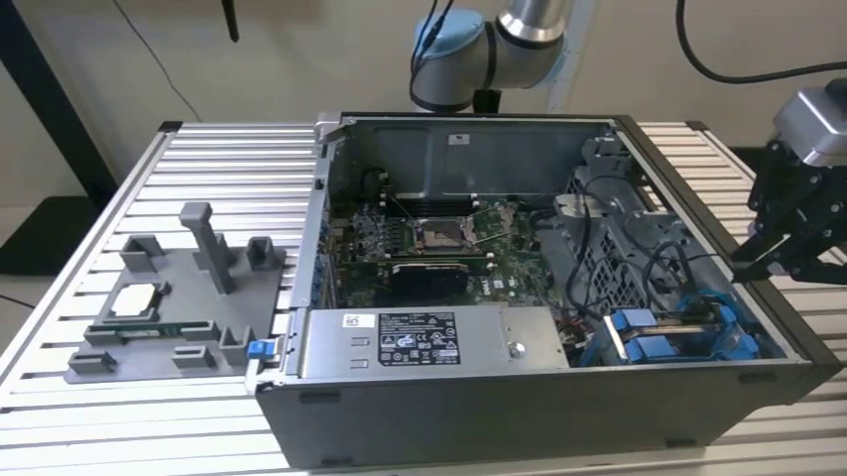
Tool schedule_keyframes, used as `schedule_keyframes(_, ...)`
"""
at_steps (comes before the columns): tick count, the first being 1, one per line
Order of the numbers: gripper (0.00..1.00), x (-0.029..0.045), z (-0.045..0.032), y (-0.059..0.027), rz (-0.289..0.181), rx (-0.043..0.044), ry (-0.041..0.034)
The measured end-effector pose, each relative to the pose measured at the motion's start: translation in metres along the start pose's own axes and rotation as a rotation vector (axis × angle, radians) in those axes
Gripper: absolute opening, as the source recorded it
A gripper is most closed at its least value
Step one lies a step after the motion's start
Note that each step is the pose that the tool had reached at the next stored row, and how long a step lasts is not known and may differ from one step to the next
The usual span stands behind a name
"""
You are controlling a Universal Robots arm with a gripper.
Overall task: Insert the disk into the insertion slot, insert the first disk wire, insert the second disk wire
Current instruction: 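Insert the first disk wire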
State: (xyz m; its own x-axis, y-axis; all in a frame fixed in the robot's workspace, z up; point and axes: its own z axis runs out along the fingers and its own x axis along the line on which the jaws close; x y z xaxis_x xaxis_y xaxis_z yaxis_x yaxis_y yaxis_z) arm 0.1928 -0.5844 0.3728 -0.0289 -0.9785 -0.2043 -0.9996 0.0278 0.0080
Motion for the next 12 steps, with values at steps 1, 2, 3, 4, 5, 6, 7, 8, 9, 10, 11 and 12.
schedule_keyframes(1,1.0,0.0002,0.0001,-0.0004,0.0,0.0,-0.0026)
schedule_keyframes(2,1.0,0.0005,0.0001,-0.0009,0.0,-0.0001,-0.0042)
schedule_keyframes(3,1.0,0.001,0.0001,-0.0015,0.0,-0.0002,-0.005)
schedule_keyframes(4,1.0,0.0018,0.0002,-0.0019,0.0,-0.0002,-0.0056)
schedule_keyframes(5,1.0,0.0025,0.0002,-0.002,0.0,-0.0002,-0.0056)
schedule_keyframes(6,1.0,0.0032,0.0004,-0.0021,0.0,-0.0002,-0.0057)
schedule_keyframes(7,1.0,0.0038,0.0008,-0.0022,0.0,-0.0002,-0.0057)
schedule_keyframes(8,1.0,0.0043,0.0014,-0.0022,0.0,-0.0002,-0.0058)
schedule_keyframes(9,1.0,0.0046,0.002,-0.0022,0.0,-0.0002,-0.0059)
schedule_keyframes(10,1.0,0.0047,0.0023,-0.0022,0.0,-0.0002,-0.0055)
schedule_keyframes(11,1.0,0.0047,0.0026,-0.0023,0.0,-0.0002,-0.0054)
schedule_keyframes(12,1.0,0.0048,0.0028,-0.0023,0.0,-0.0002,-0.0055)
